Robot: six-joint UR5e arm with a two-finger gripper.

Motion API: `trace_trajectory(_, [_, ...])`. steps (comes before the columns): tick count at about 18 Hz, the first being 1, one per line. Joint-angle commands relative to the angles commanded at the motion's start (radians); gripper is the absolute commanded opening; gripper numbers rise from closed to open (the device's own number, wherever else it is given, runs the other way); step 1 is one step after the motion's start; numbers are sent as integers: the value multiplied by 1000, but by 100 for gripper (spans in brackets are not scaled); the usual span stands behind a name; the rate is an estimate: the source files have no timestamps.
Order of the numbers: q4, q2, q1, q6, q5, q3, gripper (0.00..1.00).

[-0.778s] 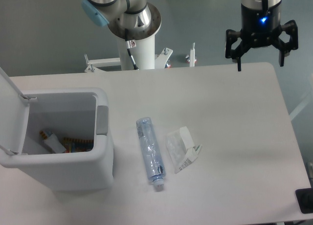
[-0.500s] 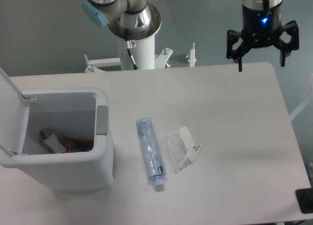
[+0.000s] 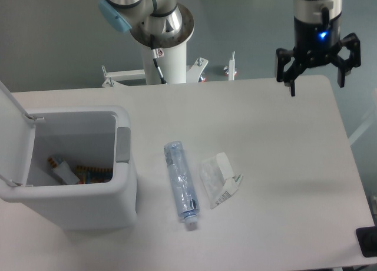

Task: Place the trash in the trash can

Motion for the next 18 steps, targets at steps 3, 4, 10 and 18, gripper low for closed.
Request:
trace_trajectory(3, [2,6,-5,1,12,-55,100])
trace_trajectory(4, [2,12,-6,5,11,-81,100])
trace_trajectory(10, [2,-12,-78,17,-2,-201,100])
trace_trajectory(18, [13,-188,-186,6,-6,-214,100])
